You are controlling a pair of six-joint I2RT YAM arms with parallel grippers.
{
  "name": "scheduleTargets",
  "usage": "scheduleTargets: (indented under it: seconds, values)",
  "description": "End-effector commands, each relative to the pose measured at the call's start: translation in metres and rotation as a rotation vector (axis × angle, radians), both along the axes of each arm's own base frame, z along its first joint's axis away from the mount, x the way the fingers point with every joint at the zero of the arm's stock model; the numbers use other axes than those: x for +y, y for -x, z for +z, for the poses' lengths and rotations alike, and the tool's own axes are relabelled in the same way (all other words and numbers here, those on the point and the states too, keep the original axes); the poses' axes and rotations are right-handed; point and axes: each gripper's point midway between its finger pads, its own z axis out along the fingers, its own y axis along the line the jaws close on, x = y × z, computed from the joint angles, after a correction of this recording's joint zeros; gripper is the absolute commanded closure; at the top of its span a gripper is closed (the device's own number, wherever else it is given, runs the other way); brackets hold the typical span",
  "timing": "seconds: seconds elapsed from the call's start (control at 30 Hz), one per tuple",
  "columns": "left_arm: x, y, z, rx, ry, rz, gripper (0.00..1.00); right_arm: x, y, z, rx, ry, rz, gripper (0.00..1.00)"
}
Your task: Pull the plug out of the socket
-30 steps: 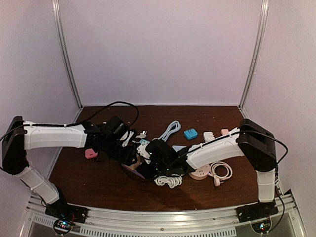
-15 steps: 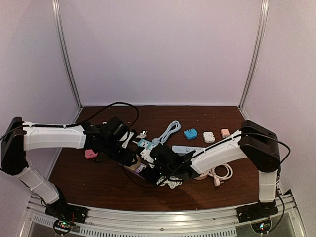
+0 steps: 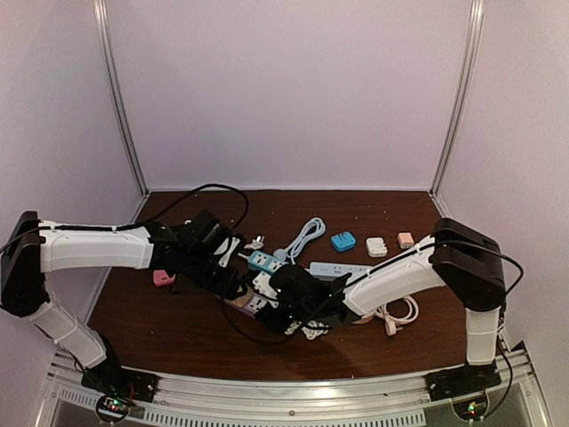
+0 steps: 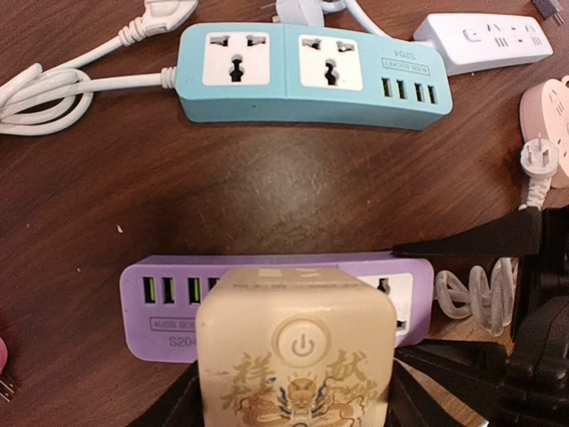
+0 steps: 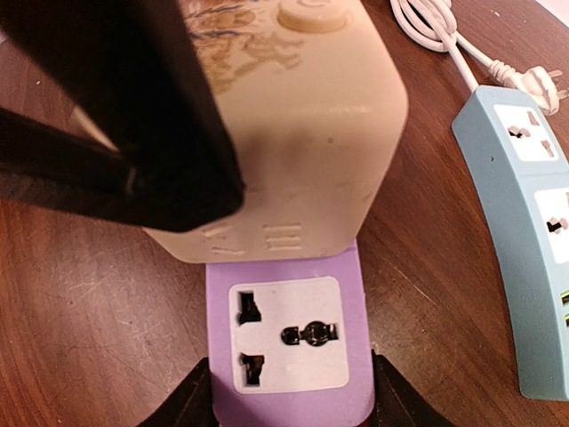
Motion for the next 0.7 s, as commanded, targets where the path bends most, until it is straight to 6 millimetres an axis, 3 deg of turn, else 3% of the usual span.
scheduleTargets:
  seconds: [0.0,0.13,0.23,0.47,0.67]
  values:
    - [-0.019,0.01,0.017,-0.003,0.105,-0.054,0.88,0.006,-0.008,0.009,-0.035,0.012,-0.024,0.53]
    - [-0.024,0.003,0.042,-0.086,0.155,-0.042,0.93,0.001,-0.008,-0.002,-0.011,0.078,-0.036,0.77]
    - [-0.021,-0.002,0.062,-0.159,0.196,-0.024,0.94,-0.002,-0.006,-0.009,0.022,0.112,-0.044,0.88]
    - [-0.024,0.002,0.09,-0.247,0.284,-0.053,0.94,-0.009,-0.007,-0.018,0.063,0.161,-0.081,0.95]
    - [-0.026,0.009,0.094,-0.32,0.231,-0.068,0.95,-0.008,-0.011,-0.013,0.097,0.152,-0.111,0.97]
